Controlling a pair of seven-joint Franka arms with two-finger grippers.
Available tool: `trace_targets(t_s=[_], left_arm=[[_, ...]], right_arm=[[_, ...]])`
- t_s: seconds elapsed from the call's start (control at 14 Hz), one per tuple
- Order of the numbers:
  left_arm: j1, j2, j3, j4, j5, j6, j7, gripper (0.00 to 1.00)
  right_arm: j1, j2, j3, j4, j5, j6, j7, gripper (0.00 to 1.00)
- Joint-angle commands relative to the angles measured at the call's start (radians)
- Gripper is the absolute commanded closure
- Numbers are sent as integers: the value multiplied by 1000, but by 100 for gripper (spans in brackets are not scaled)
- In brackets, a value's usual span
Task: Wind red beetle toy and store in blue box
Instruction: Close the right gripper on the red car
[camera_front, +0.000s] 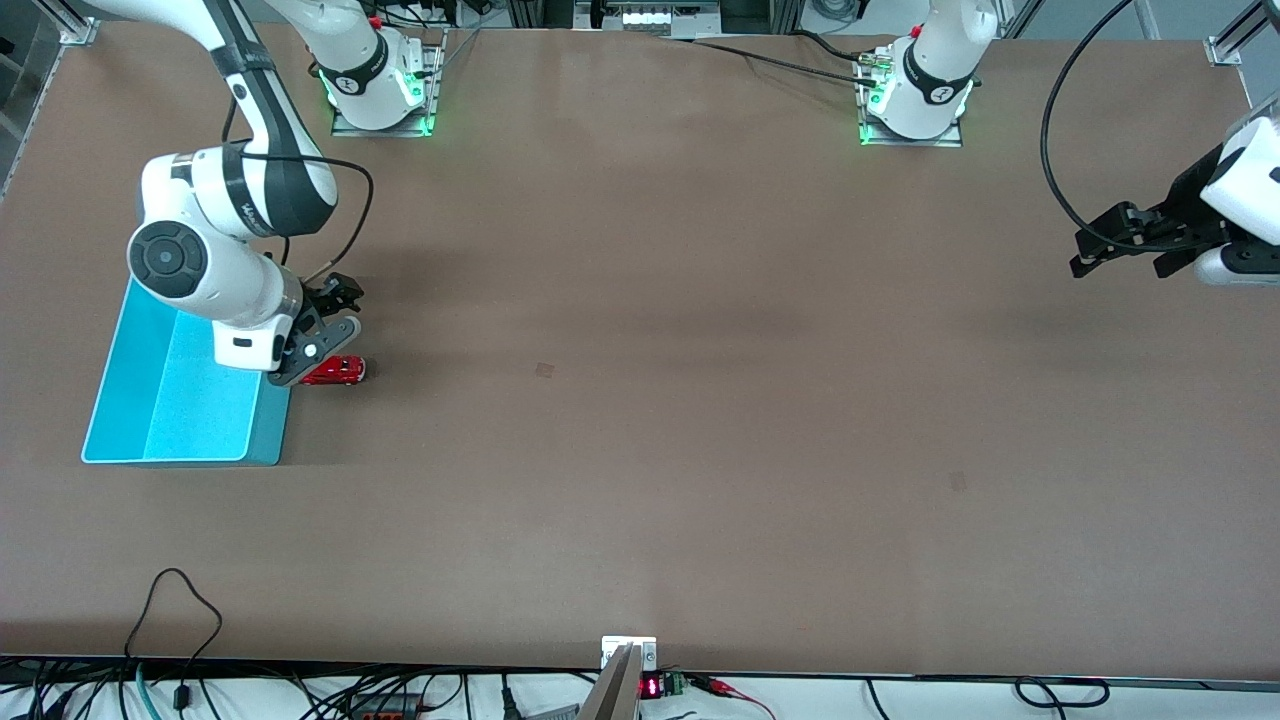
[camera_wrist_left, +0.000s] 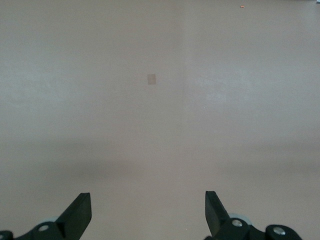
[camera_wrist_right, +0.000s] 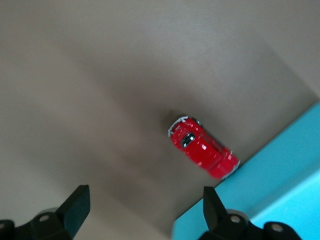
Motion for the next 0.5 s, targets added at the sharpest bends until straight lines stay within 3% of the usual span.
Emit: trace_targets(t_s=[0.0, 0.14, 0.43], left_arm=[[1, 26, -2, 53, -5, -41, 3, 0], [-2, 27, -4, 52, -5, -44, 4, 0], [-9, 30, -7, 52, -3, -70, 3, 0]], right_arm=[[-66, -26, 23, -112, -14, 169, -286, 0], [-96, 0, 23, -138, -14, 250, -453, 0], [-112, 50, 23, -147, -14, 335, -589, 0]])
